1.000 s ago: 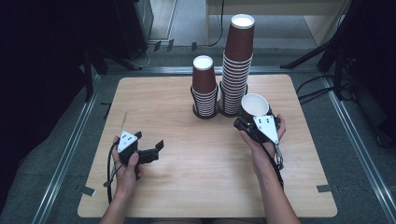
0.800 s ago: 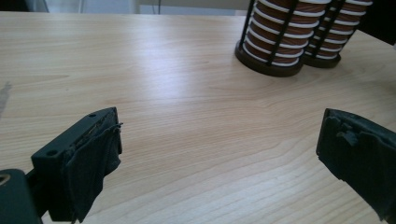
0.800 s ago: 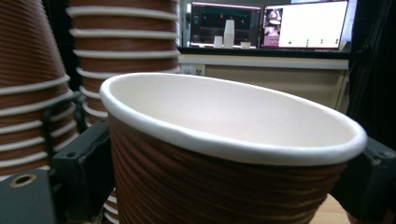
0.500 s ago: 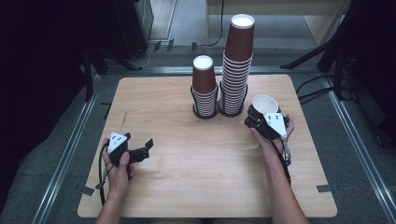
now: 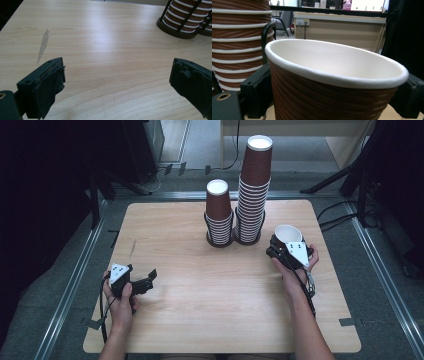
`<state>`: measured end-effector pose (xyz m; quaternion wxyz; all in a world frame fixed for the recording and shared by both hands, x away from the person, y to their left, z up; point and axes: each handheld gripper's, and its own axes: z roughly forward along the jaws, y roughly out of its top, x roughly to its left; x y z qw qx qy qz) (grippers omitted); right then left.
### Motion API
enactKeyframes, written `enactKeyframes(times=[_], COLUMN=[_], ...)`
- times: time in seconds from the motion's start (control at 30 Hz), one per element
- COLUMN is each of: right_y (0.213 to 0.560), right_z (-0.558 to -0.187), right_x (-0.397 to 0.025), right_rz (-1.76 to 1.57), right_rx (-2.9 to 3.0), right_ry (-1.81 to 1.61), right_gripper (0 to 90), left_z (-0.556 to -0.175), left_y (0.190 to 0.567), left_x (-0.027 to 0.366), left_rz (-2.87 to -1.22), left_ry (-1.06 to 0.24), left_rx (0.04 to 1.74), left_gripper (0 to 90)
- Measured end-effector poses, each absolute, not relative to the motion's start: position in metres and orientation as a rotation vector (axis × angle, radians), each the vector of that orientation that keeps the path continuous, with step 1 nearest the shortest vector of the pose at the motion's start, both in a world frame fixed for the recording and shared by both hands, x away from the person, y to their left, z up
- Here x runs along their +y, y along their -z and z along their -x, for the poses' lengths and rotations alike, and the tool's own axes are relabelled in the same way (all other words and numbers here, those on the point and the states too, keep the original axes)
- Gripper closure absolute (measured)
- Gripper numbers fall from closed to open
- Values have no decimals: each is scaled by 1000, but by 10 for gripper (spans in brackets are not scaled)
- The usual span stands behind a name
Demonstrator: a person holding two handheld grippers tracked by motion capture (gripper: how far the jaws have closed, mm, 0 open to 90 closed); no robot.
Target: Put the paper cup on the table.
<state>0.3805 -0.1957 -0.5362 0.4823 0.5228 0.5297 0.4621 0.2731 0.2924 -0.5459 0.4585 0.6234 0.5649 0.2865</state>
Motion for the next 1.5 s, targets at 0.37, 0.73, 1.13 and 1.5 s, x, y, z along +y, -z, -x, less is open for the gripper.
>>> enactKeyframes(times=[0.37,0.73,1.13,1.5], right_y=[542,538,529,523], right_z=[-378,-370,-347,-316], right_x=[-199,-202,-210,-228], right_rz=[-1287,-1316,-1284,-1251], right_rx=[1292,1323,1353,1354], right_ry=[-1093,-1166,-1209,-1246], right_gripper=[75,0,0,0], left_z=[-273,-274,-274,-274], left_y=[548,549,549,549], left_x=[293,297,297,297], left_rz=[-1531,-1489,-1490,-1485], left_ry=[-685,-649,-649,-644], left_rx=[1386,1408,1405,1402], left_gripper=[1,1,1,1])
